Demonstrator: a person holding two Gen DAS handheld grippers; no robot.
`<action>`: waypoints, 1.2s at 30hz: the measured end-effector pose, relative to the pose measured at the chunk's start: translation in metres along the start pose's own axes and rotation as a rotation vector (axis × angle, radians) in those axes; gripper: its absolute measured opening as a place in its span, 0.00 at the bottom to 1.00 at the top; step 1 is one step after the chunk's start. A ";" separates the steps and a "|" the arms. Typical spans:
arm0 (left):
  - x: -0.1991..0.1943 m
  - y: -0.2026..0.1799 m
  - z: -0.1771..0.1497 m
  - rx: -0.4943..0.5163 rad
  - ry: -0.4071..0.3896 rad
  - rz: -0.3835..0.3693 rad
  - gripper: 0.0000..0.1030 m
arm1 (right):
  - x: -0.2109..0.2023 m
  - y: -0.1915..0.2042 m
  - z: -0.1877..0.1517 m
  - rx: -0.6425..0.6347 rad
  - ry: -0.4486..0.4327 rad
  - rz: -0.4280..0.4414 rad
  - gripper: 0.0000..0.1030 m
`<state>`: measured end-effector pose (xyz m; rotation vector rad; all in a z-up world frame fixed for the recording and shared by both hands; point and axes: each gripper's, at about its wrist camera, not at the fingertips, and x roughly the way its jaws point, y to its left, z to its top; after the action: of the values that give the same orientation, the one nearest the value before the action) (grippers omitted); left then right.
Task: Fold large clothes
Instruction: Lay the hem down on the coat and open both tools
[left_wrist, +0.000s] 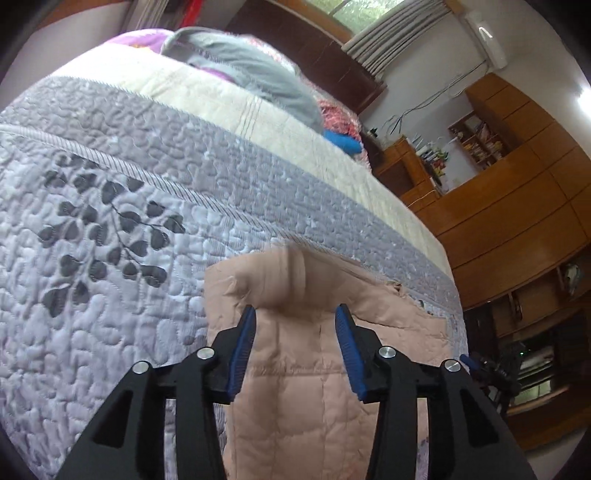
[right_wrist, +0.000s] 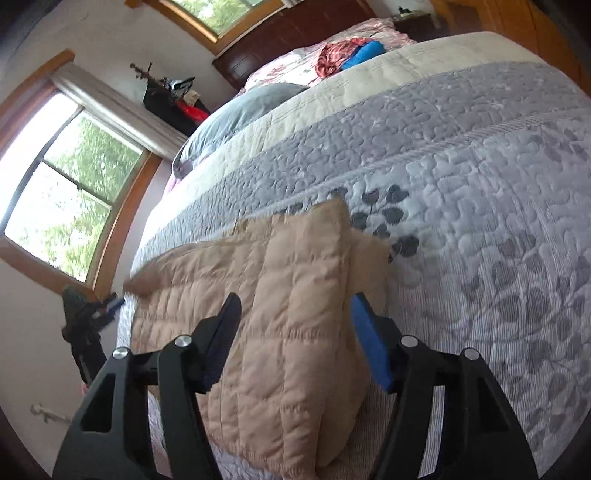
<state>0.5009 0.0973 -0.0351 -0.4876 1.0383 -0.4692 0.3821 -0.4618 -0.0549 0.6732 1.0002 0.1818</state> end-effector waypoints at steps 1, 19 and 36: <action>-0.008 -0.002 -0.007 0.019 -0.019 0.026 0.44 | 0.001 0.003 -0.006 -0.017 0.011 -0.013 0.60; 0.009 -0.052 -0.066 0.256 -0.104 0.284 0.09 | 0.016 0.033 -0.016 -0.078 -0.021 -0.094 0.08; 0.046 -0.012 -0.060 0.155 0.003 0.351 0.23 | 0.042 0.007 -0.024 0.005 0.012 -0.235 0.23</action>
<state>0.4655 0.0512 -0.0850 -0.1604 1.0550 -0.2348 0.3862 -0.4275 -0.0901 0.5540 1.0826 -0.0226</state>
